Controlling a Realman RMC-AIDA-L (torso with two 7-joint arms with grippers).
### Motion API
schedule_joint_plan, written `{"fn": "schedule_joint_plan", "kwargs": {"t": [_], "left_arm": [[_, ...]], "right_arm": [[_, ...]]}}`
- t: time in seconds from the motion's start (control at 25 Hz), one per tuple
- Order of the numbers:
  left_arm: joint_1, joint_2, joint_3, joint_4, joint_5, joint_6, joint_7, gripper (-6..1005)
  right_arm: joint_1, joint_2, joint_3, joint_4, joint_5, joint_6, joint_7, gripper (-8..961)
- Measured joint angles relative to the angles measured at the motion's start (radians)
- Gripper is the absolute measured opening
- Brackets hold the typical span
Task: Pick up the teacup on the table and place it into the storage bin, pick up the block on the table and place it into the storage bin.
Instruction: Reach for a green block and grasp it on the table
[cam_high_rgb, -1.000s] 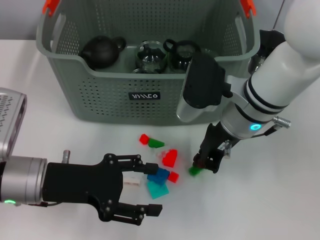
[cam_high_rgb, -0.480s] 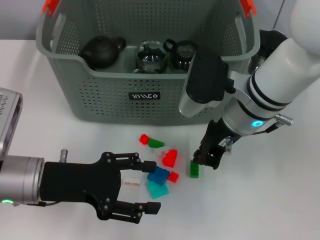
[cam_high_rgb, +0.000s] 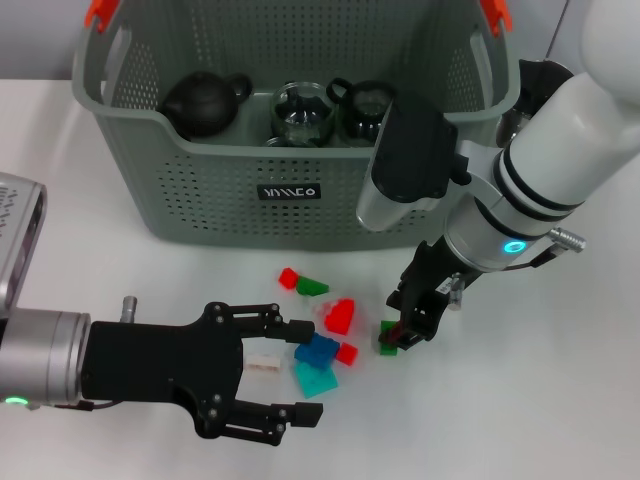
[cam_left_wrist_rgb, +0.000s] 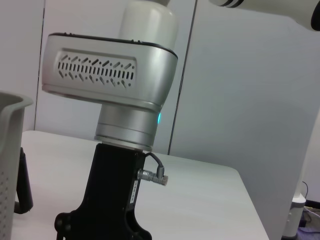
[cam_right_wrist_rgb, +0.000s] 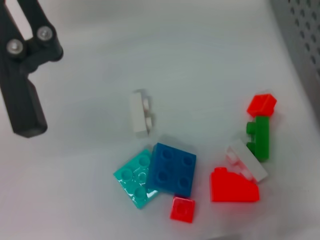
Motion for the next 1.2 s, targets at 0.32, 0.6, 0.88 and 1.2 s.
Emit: {"fn": "schedule_joint_plan", "kwargs": {"t": [0.32, 0.6, 0.88, 1.2], "left_arm": [[-0.002, 0.0, 0.0, 0.0, 0.0, 0.0, 0.0, 814], [-0.001, 0.0, 0.0, 0.0, 0.001, -0.001, 0.0, 814], [0.0, -0.001, 0.0, 0.0, 0.002, -0.004, 0.0, 814], [0.0, -0.002, 0.0, 0.0, 0.002, -0.006, 0.0, 814]], "right_arm": [[-0.005, 0.005, -0.018, 0.016, 0.006, 0.027, 0.0, 652], [0.0, 0.007, -0.07, 0.043, 0.016, 0.067, -0.001, 678], [-0.003, 0.007, -0.091, 0.043, 0.03, 0.078, -0.007, 673], [-0.004, 0.007, -0.107, 0.044, 0.031, 0.084, -0.002, 653]]}}
